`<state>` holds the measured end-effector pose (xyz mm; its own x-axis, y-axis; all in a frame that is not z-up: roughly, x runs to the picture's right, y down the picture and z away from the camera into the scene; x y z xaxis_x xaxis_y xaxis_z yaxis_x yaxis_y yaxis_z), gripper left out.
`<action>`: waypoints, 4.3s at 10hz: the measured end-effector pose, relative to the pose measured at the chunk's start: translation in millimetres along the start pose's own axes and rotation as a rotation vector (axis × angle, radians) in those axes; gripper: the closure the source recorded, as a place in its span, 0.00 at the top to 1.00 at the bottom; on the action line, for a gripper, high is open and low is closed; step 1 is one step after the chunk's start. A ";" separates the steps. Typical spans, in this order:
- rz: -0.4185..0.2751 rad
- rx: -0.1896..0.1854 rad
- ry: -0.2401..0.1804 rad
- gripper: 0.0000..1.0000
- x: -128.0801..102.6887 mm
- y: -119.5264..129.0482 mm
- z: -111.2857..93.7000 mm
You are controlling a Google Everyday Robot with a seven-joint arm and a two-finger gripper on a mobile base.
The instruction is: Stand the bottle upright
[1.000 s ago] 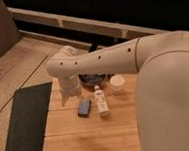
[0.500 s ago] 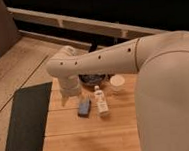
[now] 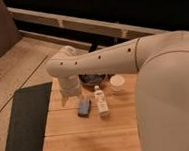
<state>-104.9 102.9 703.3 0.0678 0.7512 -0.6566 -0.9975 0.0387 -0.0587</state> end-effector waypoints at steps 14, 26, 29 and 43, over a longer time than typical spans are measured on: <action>-0.021 0.062 -0.072 0.65 -65.6 -42.7 -7.3; -0.062 0.044 -0.242 0.65 -147.0 -110.2 2.6; -0.052 0.051 -0.200 0.65 -131.9 -112.1 28.0; -0.041 0.017 -0.190 0.65 -142.8 -143.7 93.7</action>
<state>27.1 51.8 876.0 0.1055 0.8597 -0.4998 -0.9943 0.0822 -0.0685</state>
